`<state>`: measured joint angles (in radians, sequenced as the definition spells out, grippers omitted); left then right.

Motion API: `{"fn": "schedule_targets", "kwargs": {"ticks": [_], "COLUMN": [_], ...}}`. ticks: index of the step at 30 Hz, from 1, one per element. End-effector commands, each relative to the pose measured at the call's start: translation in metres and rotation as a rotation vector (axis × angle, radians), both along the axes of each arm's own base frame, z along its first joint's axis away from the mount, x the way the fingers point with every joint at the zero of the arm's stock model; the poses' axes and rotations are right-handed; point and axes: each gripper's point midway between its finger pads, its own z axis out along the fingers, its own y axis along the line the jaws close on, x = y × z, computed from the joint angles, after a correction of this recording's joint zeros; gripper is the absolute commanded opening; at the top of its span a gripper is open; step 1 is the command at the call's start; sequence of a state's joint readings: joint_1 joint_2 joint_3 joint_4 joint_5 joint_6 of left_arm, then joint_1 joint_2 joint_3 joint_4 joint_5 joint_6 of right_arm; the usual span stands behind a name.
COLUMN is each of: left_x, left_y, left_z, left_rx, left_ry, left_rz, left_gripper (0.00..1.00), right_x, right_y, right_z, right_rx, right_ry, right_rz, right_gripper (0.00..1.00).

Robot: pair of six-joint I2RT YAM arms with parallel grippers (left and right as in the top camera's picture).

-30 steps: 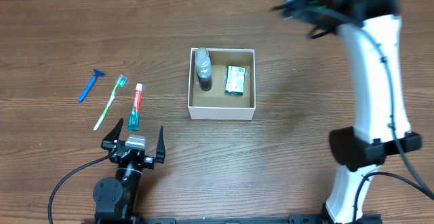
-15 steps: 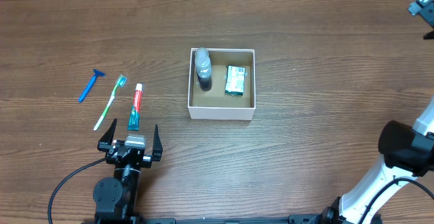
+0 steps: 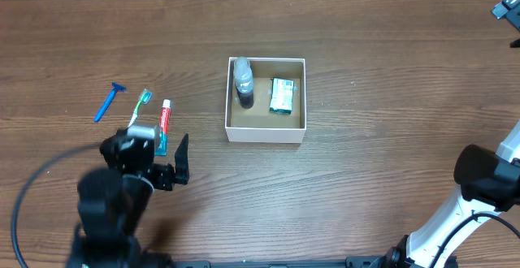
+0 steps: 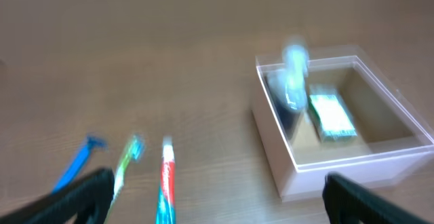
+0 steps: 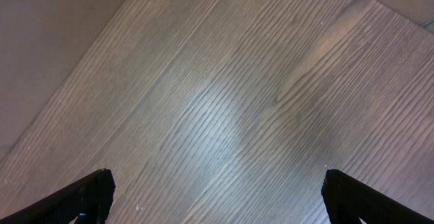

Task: Pack container
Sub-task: 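Move the left gripper to the Colgate toothpaste tube and grasp it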

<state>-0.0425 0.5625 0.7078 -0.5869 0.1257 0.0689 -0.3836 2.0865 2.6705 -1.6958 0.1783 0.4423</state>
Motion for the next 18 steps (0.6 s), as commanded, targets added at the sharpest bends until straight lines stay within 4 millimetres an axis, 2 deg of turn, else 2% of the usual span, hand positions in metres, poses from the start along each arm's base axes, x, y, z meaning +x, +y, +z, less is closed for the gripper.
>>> {"fn": "schedule_targets", "kwargs": {"ticks": [1, 4, 7, 11, 12, 16, 18], "left_x": [0.023, 0.038, 0.056, 0.091, 0.101, 0.112, 0.114], "left_y": [-0.007, -0.008, -0.009, -0.006, 0.009, 0.019, 0.025], "left_z": [0.03, 0.031, 0.01, -0.037, -0.057, -0.11, -0.14], "left_rx": [0.12, 0.12, 0.093, 0.105, 0.12, 0.07, 0.025], "left_ry": [0.193, 0.366, 0.478, 0.593, 0.647, 0.804, 0.891], "left_rz": [-0.125, -0.143, -0.13, -0.114, -0.022, 0.009, 0.04], "left_gripper": [1.0, 1.0, 1.0, 1.0, 1.0, 1.0, 0.96], "right_x": [-0.003, -0.003, -0.003, -0.003, -0.003, -0.003, -0.003], "right_y": [0.002, 0.002, 0.002, 0.002, 0.002, 0.002, 0.002], "right_z": [0.012, 0.012, 0.012, 0.012, 0.012, 0.012, 0.012], "right_rx": [-0.015, -0.015, -0.015, -0.015, -0.015, -0.015, -0.015], "right_ry": [-0.031, -0.031, -0.031, -0.031, -0.031, -0.031, -0.031], "right_rz": [0.006, 0.006, 0.006, 0.006, 0.006, 0.006, 0.006], "right_gripper": [1.0, 1.0, 1.0, 1.0, 1.0, 1.0, 1.0]}}
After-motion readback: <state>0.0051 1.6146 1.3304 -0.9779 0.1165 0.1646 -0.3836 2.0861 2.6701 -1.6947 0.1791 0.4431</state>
